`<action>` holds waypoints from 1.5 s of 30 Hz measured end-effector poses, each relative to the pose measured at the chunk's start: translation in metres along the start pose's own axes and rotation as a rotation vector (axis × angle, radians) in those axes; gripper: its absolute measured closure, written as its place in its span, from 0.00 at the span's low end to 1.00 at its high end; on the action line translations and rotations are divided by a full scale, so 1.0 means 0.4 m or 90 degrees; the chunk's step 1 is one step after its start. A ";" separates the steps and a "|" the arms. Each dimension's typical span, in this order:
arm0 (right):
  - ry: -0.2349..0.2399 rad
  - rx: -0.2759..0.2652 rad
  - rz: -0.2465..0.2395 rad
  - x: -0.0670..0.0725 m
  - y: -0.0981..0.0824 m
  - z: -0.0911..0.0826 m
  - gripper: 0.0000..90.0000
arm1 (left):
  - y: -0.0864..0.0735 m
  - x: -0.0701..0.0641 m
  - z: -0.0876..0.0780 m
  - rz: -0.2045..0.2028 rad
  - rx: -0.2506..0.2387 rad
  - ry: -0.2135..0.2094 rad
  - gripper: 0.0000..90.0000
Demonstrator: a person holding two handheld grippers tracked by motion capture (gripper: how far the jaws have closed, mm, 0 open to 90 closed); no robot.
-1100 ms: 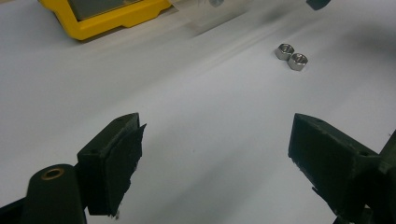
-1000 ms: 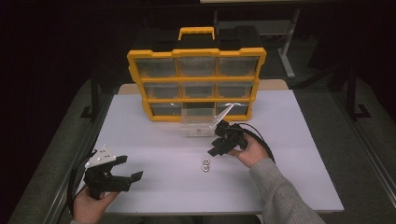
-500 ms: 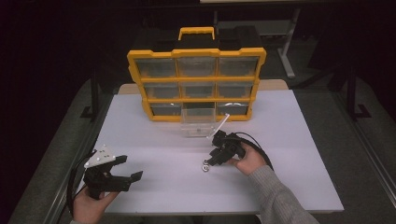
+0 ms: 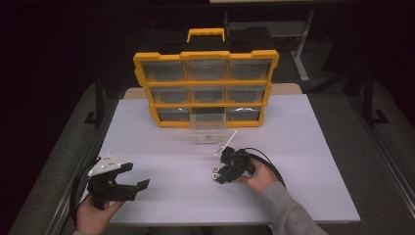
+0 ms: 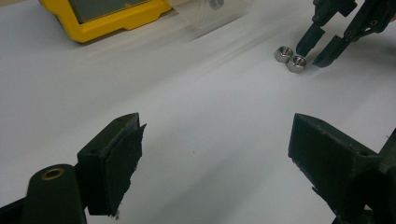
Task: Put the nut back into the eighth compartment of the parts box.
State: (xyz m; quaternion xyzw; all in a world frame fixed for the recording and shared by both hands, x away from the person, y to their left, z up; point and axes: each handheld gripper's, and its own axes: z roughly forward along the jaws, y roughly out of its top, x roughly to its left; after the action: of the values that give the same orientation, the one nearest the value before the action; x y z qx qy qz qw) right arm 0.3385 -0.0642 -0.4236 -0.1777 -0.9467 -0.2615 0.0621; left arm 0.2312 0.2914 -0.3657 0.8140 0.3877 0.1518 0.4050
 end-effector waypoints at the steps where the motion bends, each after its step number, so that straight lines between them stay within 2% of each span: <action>1: 0.001 0.002 0.000 0.002 0.001 0.004 0.68 | 0.000 0.000 0.000 0.000 0.000 0.000 0.19; 10: -0.008 0.004 -0.004 0.007 0.007 0.013 0.68 | 0.001 0.000 -0.001 0.000 -0.003 0.000 0.19; 25: -0.020 0.017 -0.034 0.029 0.034 0.036 0.68 | 0.001 0.001 -0.003 0.001 -0.002 0.000 0.19; 36: -0.046 0.031 -0.054 0.037 0.046 0.042 0.75 | 0.001 0.001 -0.002 0.000 -0.002 0.000 0.19; 45: -0.025 0.033 -0.044 0.024 0.048 0.040 0.76 | 0.000 0.000 0.000 0.001 0.001 0.000 0.19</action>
State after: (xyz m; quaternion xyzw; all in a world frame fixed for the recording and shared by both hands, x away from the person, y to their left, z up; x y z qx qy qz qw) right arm 0.3362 -0.0376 -0.4259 -0.1481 -0.9597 -0.2354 0.0392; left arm 0.2312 0.2914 -0.3655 0.8147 0.3874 0.1514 0.4042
